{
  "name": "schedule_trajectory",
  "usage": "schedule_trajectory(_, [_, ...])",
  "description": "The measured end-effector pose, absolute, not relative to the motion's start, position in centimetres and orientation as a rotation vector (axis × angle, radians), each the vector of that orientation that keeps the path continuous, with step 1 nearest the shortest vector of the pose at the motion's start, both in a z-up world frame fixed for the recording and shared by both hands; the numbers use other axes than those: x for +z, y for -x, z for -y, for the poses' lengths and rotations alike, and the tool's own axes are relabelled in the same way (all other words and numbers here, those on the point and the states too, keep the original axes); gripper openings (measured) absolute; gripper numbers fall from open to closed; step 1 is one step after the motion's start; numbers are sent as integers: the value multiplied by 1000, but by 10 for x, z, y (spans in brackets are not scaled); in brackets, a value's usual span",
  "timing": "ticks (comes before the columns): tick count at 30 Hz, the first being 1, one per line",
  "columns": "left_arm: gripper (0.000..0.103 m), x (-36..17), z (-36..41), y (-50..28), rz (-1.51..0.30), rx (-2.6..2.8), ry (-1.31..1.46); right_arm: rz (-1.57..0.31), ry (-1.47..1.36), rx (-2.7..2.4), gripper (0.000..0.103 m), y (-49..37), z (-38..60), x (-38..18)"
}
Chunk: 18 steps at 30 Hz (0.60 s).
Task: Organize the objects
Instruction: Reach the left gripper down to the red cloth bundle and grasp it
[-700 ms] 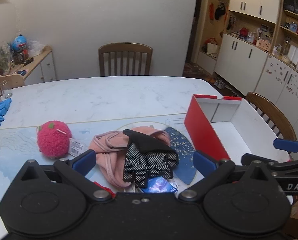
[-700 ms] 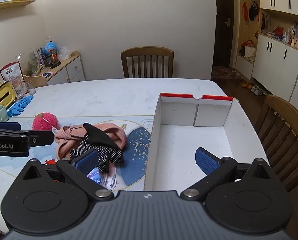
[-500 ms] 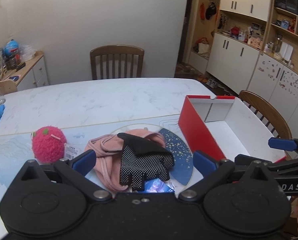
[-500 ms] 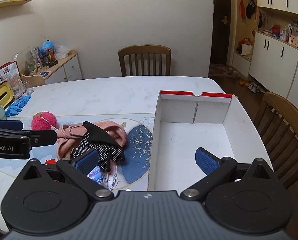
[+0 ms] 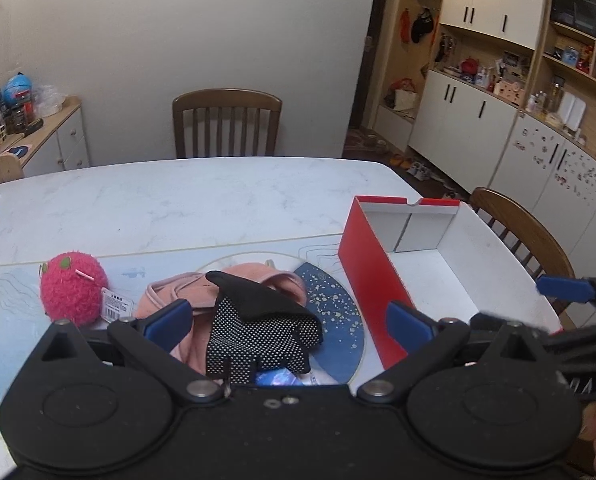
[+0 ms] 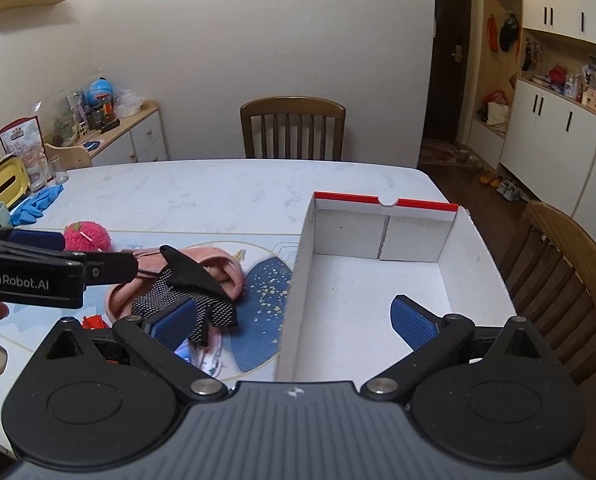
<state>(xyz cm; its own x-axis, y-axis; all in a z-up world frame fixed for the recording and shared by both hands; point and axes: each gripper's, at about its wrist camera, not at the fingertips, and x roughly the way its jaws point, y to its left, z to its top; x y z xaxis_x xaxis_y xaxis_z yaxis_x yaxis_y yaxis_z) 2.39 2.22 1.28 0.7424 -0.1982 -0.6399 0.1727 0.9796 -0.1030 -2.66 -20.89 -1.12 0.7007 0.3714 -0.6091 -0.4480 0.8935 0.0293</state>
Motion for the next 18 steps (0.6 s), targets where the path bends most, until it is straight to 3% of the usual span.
schedule_trajectory(18, [102, -32, -29, -44, -818, 70, 37, -736, 112, 259, 97, -71, 320, -39])
